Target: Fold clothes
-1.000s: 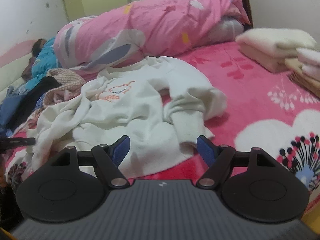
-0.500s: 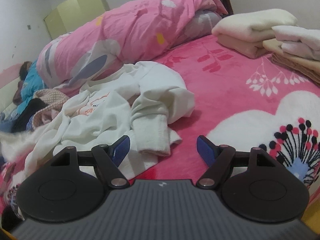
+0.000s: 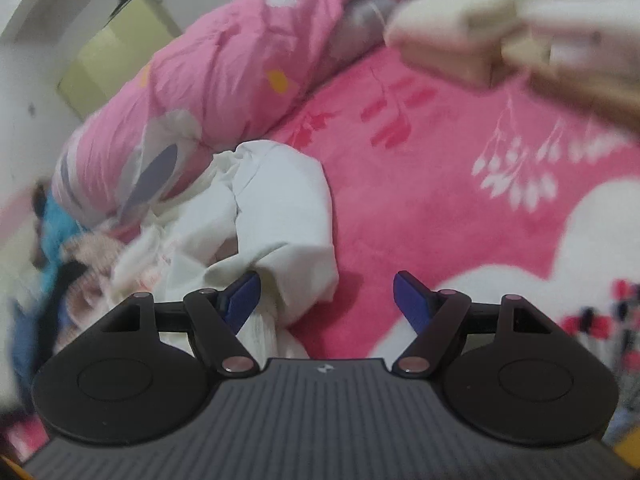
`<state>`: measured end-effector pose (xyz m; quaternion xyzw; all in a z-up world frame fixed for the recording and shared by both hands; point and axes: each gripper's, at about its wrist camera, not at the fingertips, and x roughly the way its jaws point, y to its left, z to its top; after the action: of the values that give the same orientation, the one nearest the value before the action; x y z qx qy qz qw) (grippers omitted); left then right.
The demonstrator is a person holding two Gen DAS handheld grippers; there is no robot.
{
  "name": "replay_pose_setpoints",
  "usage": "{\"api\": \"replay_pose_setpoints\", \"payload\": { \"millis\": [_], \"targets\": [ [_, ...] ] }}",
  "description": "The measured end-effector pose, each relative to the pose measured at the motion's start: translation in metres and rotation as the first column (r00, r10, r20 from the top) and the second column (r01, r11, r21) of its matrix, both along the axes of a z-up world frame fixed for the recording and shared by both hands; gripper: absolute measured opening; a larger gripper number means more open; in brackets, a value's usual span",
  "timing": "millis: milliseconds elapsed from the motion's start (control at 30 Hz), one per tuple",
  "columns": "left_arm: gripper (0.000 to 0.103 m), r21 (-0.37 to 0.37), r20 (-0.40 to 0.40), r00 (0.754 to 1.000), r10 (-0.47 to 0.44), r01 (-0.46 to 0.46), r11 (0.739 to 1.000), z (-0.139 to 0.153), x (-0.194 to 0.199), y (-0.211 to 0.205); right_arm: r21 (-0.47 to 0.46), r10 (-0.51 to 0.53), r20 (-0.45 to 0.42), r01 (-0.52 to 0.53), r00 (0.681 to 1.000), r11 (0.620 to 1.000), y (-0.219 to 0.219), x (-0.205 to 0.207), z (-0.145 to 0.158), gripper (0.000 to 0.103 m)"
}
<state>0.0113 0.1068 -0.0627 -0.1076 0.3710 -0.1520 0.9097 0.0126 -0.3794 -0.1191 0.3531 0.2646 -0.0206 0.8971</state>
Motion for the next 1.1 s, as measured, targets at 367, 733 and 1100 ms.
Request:
{"api": "replay_pose_setpoints", "payload": {
  "millis": [367, 733, 1100],
  "targets": [
    [0.075, 0.089, -0.027, 0.999, -0.038, 0.040, 0.995, -0.022, -0.004, -0.031, -0.039, 0.111, 0.089, -0.108, 0.990, 0.993, -0.008, 0.055, 0.035, 0.009],
    [0.075, 0.164, -0.007, 0.999, -0.048, 0.049, 0.985, -0.023, -0.014, -0.041, -0.412, -0.112, 0.058, 0.125, 0.992, 0.903, -0.056, 0.145, 0.109, 0.054],
    [0.073, 0.177, 0.037, 0.998, -0.050, 0.042, 0.983, -0.028, -0.021, -0.039, -0.233, 0.174, 0.080, -0.151, 0.981, 0.961, -0.001, -0.012, 0.063, 0.083]
  ]
}}
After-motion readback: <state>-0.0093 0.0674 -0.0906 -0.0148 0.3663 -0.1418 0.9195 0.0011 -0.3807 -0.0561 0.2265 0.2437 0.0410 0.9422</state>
